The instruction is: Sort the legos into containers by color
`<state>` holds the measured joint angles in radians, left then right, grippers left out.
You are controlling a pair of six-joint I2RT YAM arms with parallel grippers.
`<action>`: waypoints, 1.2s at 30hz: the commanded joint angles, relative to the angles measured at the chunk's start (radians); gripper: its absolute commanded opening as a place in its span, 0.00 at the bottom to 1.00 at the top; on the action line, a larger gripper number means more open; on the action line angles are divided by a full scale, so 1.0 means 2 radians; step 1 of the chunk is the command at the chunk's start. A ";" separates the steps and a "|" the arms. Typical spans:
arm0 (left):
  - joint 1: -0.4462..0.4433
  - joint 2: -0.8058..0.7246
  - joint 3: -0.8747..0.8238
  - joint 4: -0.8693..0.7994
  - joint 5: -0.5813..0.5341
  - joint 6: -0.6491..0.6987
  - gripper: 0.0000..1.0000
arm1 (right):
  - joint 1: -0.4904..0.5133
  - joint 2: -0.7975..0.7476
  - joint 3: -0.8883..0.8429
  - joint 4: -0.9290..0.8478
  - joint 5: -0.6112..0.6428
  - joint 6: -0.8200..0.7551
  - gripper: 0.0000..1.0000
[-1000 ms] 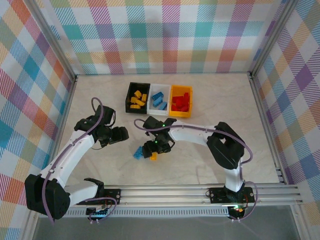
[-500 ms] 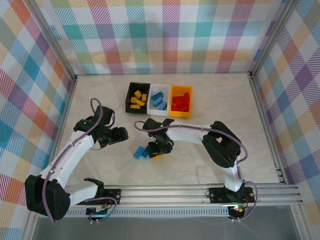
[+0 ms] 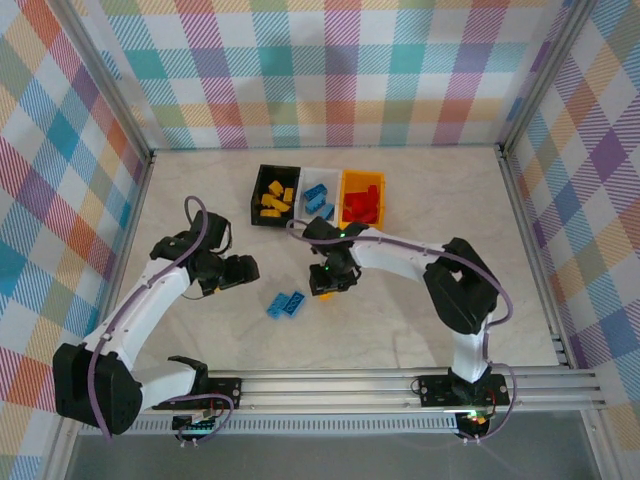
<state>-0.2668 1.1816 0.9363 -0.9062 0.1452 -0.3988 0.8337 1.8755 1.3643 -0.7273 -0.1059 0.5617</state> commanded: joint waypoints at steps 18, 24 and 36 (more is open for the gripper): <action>-0.059 0.077 -0.001 -0.051 0.010 0.035 0.79 | -0.100 0.300 0.508 0.070 -0.186 0.043 0.34; -0.061 0.092 0.000 -0.048 0.024 0.041 0.79 | -0.112 0.347 0.577 0.081 -0.184 0.067 0.58; -0.102 0.166 0.020 0.000 0.026 0.064 0.78 | -0.116 0.126 0.324 0.057 -0.161 0.003 0.67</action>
<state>-0.4526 1.4815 0.9344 -0.9318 0.1982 -0.2996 0.5961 2.3081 2.1460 -0.6098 -0.4381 0.6197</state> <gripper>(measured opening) 0.784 0.671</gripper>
